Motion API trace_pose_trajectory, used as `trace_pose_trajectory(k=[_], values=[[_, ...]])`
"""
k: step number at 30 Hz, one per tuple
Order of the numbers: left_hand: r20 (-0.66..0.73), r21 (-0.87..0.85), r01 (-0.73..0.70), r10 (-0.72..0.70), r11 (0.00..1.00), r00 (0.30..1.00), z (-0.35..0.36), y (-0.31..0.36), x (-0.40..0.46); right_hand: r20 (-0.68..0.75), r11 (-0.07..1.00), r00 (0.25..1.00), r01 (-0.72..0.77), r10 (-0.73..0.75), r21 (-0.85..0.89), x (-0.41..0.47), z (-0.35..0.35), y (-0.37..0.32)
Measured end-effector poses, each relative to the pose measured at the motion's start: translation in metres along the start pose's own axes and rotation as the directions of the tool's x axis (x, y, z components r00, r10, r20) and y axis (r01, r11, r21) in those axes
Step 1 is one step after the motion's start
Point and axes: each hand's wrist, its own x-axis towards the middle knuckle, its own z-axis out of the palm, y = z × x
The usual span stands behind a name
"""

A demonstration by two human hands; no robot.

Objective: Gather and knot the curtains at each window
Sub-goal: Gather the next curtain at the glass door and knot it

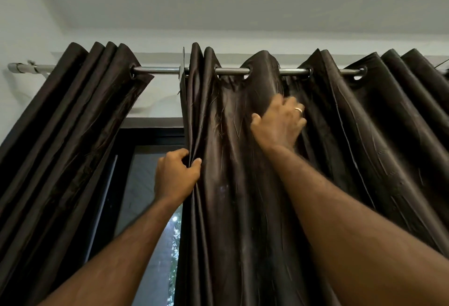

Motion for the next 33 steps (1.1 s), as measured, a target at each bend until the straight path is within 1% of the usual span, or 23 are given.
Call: trace_pose_trajectory(k=[2,3,5,7,10,11,13,15,16,19,21,23,25,27,30,31,32,33], values=[[-0.013,-0.010,0.019,-0.019,1.000,1.000,-0.003,-0.001,0.000,0.113,0.992,0.986,-0.121,0.124,-0.027,0.005,-0.002,0.019],[-0.024,-0.007,0.031,-0.031,0.999,0.999,-0.005,0.000,0.002,0.175,0.988,0.973,-0.155,0.154,-0.005,0.006,0.000,0.026],[-0.041,0.006,0.040,-0.039,0.999,0.998,-0.007,0.002,0.010,0.261,0.980,0.952,-0.185,0.161,0.072,0.003,0.006,0.033],[-0.036,0.009,0.033,-0.033,0.999,0.999,-0.008,0.007,0.017,0.280,0.973,0.948,-0.193,0.151,0.129,-0.002,0.014,0.035],[-0.033,0.033,0.005,-0.004,0.999,0.999,-0.012,0.010,0.027,0.296,0.966,0.943,-0.204,0.151,0.157,-0.009,0.022,0.021],[-0.027,0.052,-0.008,0.009,0.999,1.000,-0.015,0.009,0.029,0.315,0.968,0.941,-0.186,0.125,0.171,-0.012,0.023,0.007],[-0.007,0.058,-0.030,0.031,0.998,1.000,-0.018,0.005,0.033,0.393,0.949,0.919,-0.115,-0.011,0.294,-0.021,0.023,-0.036],[0.013,0.016,-0.047,0.047,0.999,0.999,-0.020,0.001,0.037,0.448,0.880,0.875,-0.055,-0.186,0.472,-0.030,0.024,-0.080],[0.018,-0.004,-0.048,0.048,0.999,0.999,-0.019,-0.001,0.037,0.464,0.856,0.854,-0.043,-0.237,0.516,-0.033,0.027,-0.095],[0.000,-0.041,-0.027,0.027,0.999,1.000,-0.017,0.002,0.036,0.469,0.856,0.849,-0.037,-0.245,0.515,-0.036,0.034,-0.102],[-0.014,-0.070,0.020,-0.021,0.997,1.000,-0.016,0.008,0.034,0.468,0.881,0.859,-0.044,-0.207,0.470,-0.038,0.041,-0.088],[-0.012,-0.117,0.043,-0.045,0.992,0.999,-0.013,0.013,0.030,0.463,0.883,0.870,-0.073,-0.171,0.463,-0.041,0.046,-0.074],[0.025,-0.150,0.011,-0.007,0.989,1.000,-0.008,0.018,0.024,0.470,0.866,0.869,-0.107,-0.157,0.488,-0.042,0.047,-0.066],[0.070,-0.146,-0.025,0.035,0.989,0.997,-0.003,0.020,0.018,0.488,0.843,0.857,-0.132,-0.168,0.521,-0.040,0.046,-0.060],[0.084,-0.087,-0.045,0.053,0.995,0.995,0.003,0.018,0.015,0.519,0.797,0.825,-0.152,-0.224,0.585,-0.036,0.039,-0.052],[0.073,-0.049,-0.043,0.047,0.998,0.996,0.005,0.016,0.014,0.472,0.792,0.847,-0.107,-0.244,0.601,-0.036,0.036,-0.048],[0.069,-0.020,-0.037,0.038,0.999,0.997,0.007,0.015,0.014,0.374,0.823,0.891,-0.002,-0.256,0.568,-0.039,0.033,-0.042],[0.071,0.000,-0.023,0.023,1.000,0.997,0.008,0.013,0.013,0.238,0.870,0.932,0.133,-0.273,0.474,-0.044,0.031,-0.034]])
